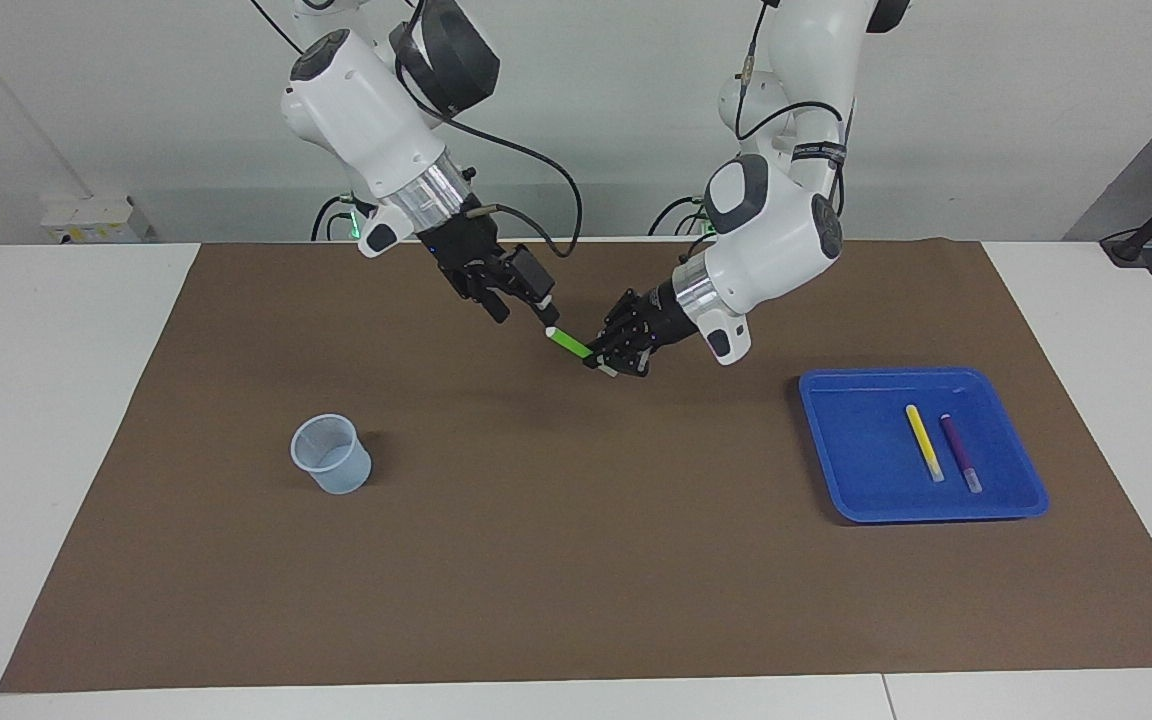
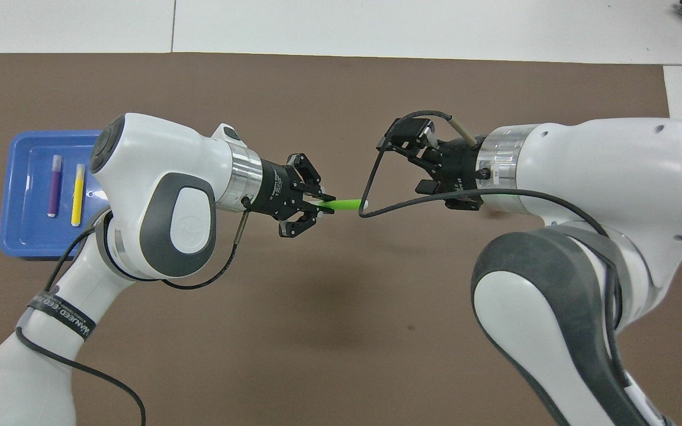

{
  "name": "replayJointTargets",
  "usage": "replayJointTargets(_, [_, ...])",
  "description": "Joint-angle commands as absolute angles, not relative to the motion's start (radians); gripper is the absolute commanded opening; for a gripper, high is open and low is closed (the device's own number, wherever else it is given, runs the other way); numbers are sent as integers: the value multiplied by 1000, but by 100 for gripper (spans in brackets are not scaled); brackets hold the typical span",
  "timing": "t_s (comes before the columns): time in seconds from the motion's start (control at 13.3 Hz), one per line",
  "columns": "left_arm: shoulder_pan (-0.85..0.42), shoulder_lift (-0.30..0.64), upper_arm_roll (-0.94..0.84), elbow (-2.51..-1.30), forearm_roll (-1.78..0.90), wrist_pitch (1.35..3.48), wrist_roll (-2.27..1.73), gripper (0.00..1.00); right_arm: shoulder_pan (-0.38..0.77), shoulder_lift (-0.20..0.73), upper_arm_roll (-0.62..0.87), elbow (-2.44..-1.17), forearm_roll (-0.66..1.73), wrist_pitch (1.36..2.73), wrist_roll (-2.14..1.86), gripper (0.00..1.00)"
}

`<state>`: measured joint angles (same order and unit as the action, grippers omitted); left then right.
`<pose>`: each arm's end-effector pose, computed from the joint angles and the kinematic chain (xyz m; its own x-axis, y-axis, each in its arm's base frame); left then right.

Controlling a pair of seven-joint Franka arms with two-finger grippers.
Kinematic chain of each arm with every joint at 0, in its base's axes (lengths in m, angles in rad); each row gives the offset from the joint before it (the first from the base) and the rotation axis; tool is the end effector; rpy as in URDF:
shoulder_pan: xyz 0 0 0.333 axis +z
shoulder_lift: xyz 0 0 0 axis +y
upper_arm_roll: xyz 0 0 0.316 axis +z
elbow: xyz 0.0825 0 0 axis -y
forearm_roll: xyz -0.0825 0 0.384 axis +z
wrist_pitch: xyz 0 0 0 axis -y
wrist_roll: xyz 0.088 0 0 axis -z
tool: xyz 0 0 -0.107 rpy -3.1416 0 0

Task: Transfer and insert pens with both arms
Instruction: 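Lift the green pen with the left gripper toward the right gripper, then close the right gripper on the green pen's free end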

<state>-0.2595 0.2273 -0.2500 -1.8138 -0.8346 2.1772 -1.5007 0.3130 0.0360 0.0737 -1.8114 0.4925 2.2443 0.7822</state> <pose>0.5482 -0.3268 0.4446 0.0851 0.7081 -0.7009 0.9929 -0.1188 0.0006 0.5593 0.2418 0.5590 0.8213 -0.5618 -0.0991 -0.5169 -0.6593 -0.5460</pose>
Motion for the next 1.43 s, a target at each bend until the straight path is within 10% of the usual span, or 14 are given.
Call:
replayJointTargets(0.0, [-276, 219, -239, -1827, -858, 2191, -1523, 0, 305, 20, 72, -1854, 517, 2260, 737, 100])
replayJointTargets(1.35, [-290, 210, -239, -1813, -962, 2212, -1615, 0, 339, 51, 72, -1882, 607, 2281, 704, 71])
